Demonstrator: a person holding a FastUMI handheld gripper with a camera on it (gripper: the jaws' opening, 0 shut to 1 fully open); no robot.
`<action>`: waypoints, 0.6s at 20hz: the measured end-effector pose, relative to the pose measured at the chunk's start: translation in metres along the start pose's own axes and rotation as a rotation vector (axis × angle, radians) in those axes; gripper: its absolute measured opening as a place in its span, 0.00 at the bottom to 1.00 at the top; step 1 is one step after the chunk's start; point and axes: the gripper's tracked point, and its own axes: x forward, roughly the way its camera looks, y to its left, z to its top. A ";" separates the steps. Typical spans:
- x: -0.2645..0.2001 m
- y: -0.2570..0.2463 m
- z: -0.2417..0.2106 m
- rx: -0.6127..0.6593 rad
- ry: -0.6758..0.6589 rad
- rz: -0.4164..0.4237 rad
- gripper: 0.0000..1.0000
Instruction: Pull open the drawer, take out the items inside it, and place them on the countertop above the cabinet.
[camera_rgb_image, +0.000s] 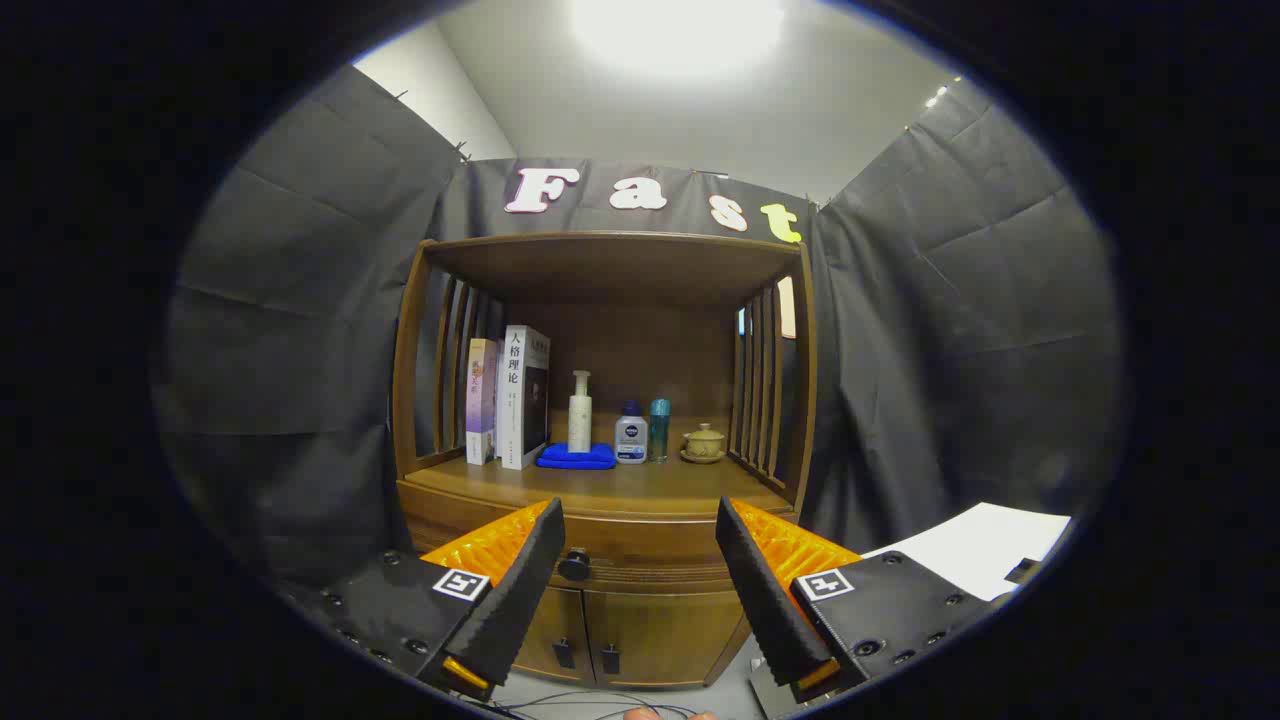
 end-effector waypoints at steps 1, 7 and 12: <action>-0.001 0.002 0.000 0.007 0.000 0.007 0.96; 0.003 0.005 -0.010 0.025 0.018 0.023 0.98; 0.007 0.009 -0.017 0.037 0.026 0.029 0.98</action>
